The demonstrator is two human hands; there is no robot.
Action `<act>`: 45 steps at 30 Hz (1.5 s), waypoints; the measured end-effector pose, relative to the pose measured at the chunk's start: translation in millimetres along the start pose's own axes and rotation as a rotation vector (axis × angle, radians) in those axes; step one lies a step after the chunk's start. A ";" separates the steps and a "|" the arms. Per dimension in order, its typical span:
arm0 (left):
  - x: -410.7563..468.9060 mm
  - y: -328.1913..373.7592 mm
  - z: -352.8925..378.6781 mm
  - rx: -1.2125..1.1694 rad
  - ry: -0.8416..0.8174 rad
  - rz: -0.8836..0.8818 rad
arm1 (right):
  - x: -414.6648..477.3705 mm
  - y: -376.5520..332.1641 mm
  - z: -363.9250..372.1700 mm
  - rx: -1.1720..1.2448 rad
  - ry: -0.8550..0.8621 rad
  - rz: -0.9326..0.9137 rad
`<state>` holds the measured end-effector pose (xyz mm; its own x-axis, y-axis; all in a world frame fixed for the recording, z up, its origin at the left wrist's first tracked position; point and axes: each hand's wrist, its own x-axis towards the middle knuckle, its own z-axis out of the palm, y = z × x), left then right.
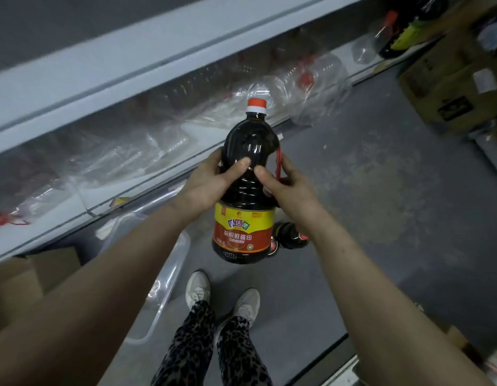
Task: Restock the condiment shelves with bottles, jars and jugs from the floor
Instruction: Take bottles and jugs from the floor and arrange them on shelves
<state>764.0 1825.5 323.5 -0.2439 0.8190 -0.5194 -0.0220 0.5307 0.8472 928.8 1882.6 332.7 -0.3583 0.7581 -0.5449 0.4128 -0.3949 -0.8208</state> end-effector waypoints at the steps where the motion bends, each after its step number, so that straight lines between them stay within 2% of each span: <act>1: -9.6 14.1 -2.1 0.012 -0.004 0.014 | -10.1 -12.8 -2.2 0.002 0.009 -0.013; 11: -107.7 134.1 -18.7 0.062 -0.016 0.139 | -104.8 -120.2 -24.3 -0.014 0.028 -0.158; 24: -214.9 276.9 -60.0 0.102 0.140 0.417 | -195.5 -275.9 -32.8 -0.126 0.051 -0.472; 34: -260.1 354.9 -122.8 0.103 0.242 0.599 | -232.6 -376.6 -5.0 -0.114 0.053 -0.684; 45: -293.8 411.6 -180.6 0.154 0.279 0.761 | -257.4 -451.3 21.7 -0.120 0.038 -0.877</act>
<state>651.4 1764.0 844.9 -0.3705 0.8932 0.2547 0.3748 -0.1072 0.9209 816.5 1854.5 839.6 -0.5600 0.7799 0.2795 0.0882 0.3915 -0.9159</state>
